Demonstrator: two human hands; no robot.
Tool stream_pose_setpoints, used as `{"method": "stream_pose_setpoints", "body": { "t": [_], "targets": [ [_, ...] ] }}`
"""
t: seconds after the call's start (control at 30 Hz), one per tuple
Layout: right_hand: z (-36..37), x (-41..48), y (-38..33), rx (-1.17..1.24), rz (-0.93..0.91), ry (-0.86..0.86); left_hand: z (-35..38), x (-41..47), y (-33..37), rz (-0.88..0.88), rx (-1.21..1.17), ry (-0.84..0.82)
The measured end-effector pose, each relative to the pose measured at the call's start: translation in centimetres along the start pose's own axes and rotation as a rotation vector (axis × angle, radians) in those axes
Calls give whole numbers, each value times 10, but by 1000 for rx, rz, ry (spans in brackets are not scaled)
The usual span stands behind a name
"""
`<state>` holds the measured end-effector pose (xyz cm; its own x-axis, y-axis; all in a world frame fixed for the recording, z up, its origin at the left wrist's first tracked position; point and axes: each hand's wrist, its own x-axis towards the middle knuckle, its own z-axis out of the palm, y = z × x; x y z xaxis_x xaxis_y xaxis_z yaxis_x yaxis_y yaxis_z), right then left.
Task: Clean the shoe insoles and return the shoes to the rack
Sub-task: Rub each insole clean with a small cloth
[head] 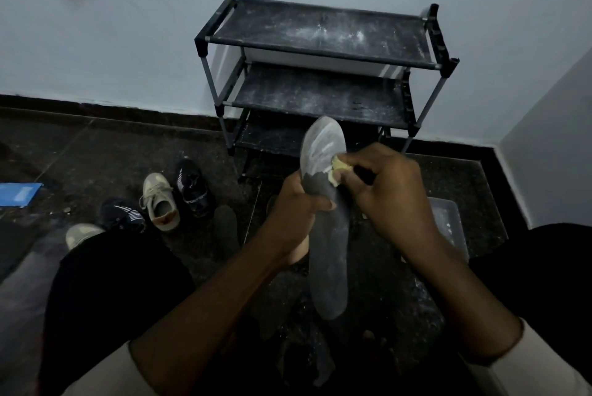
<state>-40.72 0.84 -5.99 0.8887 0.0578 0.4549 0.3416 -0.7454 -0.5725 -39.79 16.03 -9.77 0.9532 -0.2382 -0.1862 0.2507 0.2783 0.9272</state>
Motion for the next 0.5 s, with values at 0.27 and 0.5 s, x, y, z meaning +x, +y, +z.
{"method": "stream_pose_setpoints", "body": {
  "t": [0.27,0.5],
  "targets": [
    [-6,5,2,25,55,60,0,1,-2,-19,41,29],
    [-6,-1,3,27,80,42,-1,0,-2,-11,23,18]
  ]
}}
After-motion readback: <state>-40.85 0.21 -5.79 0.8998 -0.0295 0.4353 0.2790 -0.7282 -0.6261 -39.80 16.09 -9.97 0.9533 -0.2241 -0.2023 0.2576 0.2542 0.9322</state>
